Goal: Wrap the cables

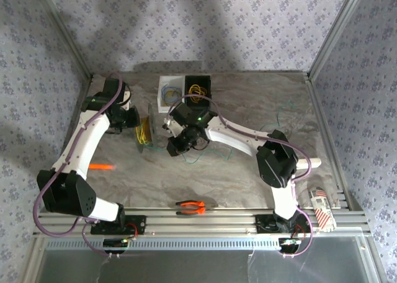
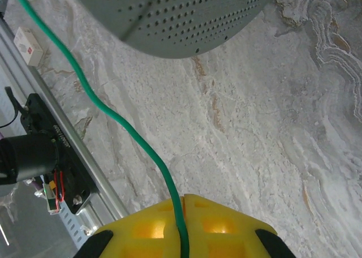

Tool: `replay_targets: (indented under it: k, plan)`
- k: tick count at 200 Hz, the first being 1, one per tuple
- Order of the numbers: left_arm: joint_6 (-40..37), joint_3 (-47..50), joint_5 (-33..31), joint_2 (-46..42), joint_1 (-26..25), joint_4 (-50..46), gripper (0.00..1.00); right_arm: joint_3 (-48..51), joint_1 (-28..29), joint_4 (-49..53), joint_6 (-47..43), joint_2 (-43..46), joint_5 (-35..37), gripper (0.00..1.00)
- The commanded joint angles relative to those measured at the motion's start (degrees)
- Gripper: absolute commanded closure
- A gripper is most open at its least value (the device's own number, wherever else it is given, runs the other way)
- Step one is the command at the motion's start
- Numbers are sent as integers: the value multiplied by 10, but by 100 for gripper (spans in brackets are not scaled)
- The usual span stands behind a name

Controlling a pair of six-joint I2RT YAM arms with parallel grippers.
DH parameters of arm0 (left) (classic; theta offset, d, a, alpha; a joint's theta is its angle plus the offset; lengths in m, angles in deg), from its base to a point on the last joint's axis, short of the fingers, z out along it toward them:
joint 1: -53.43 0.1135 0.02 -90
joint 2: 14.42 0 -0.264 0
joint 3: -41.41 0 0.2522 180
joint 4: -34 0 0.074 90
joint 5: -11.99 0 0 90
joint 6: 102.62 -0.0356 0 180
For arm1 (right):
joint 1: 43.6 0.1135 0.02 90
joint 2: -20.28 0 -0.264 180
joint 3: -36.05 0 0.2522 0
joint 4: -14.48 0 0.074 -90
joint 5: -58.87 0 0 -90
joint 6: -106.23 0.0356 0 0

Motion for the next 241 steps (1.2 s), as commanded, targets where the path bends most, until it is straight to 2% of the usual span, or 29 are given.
replay_targets:
  k: [1,57,119,168,191,241]
  plan:
    - [-5,-26,-13,-12,-4,-16,63,-36,-4,20,-1,-19,-6,100]
    - [-16,-8,16,-27,-4,-1,55,-58,-12,25,-3,-31,-9,100]
    - [-15,23,37,-20,-5,23,55,-73,-14,22,0,-47,-18,100]
    - [-18,28,37,-4,-6,30,58,-88,-13,25,-2,-56,-23,100]
    - [-19,30,36,5,-7,33,63,-89,-14,25,-3,-57,-24,100]
    - [-21,34,22,20,-12,33,69,-93,-14,22,-1,-61,-29,100]
